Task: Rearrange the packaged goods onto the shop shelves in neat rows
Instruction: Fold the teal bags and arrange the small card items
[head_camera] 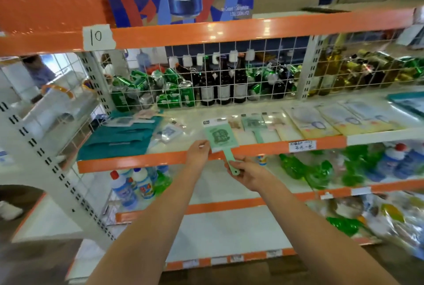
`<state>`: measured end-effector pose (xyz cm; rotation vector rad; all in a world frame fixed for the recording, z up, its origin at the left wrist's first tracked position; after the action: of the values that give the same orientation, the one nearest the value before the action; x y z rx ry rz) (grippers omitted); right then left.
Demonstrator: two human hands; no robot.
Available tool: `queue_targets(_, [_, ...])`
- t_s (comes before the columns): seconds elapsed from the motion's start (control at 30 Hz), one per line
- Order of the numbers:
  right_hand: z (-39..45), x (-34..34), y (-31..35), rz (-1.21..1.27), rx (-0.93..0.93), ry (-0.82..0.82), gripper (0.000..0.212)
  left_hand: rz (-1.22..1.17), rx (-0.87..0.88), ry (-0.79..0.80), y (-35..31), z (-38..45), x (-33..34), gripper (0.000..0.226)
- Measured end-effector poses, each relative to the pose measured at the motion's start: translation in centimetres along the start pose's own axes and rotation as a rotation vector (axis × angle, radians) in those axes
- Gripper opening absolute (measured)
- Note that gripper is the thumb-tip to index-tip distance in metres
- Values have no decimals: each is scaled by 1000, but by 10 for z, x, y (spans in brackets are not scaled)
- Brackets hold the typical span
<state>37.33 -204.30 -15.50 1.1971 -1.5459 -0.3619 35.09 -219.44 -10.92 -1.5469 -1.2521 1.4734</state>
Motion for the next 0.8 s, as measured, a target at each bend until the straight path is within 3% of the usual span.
queue_targets(0.13, [5,-7,23,-68,-31,-27,32,-37,-6,56,-17,24,8,29])
queue_targets(0.37, [7,-41,73,-313,-53,-74,7,-281,-8,173,-35,62,47,24])
queue_targets(0.43, [10,-63,86,-380,-71,-150,1,-272,-15,187,-38,71,58,25])
queue_targets(0.6, [22,-121,131,-581,-129,-381,12,-212,-44,200,-48,99,86,26])
queue_targets(0.8, [49,-155,187,-1000,-191,-463,4,-126,-105,144,-53,147,118,27])
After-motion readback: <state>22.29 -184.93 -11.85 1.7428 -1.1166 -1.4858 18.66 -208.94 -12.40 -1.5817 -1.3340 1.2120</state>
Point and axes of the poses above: each hand's wrist, its own z-axis towards the middle knuckle, its own x-axis out of the palm, y = z × x, the point moved 6 cm from there along z, towards the middle knuckle, and after that the axes turned 9 degrees about y, right-handed, at the moved point
